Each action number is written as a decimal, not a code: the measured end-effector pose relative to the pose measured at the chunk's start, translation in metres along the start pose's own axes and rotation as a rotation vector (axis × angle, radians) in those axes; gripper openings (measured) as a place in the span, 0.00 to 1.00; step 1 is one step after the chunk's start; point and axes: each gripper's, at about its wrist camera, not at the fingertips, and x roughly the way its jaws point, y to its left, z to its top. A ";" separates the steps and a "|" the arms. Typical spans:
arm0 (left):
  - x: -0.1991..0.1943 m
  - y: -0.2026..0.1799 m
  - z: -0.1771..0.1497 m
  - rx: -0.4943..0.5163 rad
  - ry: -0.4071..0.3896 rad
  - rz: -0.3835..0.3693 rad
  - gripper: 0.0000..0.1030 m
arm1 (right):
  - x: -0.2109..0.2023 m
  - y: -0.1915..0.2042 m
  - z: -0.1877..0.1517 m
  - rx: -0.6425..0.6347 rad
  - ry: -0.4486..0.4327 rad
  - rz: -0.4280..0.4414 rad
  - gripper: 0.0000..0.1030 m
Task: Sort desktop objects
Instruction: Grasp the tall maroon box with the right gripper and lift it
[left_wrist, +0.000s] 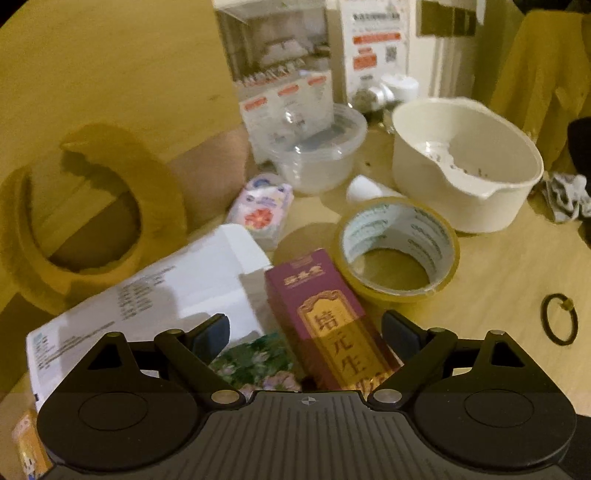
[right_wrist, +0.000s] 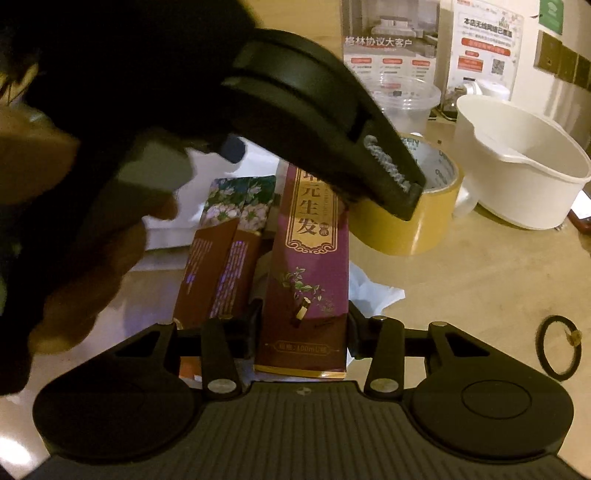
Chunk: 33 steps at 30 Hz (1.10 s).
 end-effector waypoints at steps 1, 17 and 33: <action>0.006 -0.003 0.000 0.005 0.016 0.002 0.92 | -0.001 0.000 -0.001 -0.006 -0.001 -0.002 0.48; 0.015 -0.008 -0.010 0.005 0.005 -0.095 0.67 | 0.003 -0.010 0.001 -0.040 -0.014 0.038 0.51; -0.058 0.005 -0.003 -0.056 -0.171 -0.047 0.66 | -0.043 -0.012 0.024 -0.146 -0.105 0.088 0.50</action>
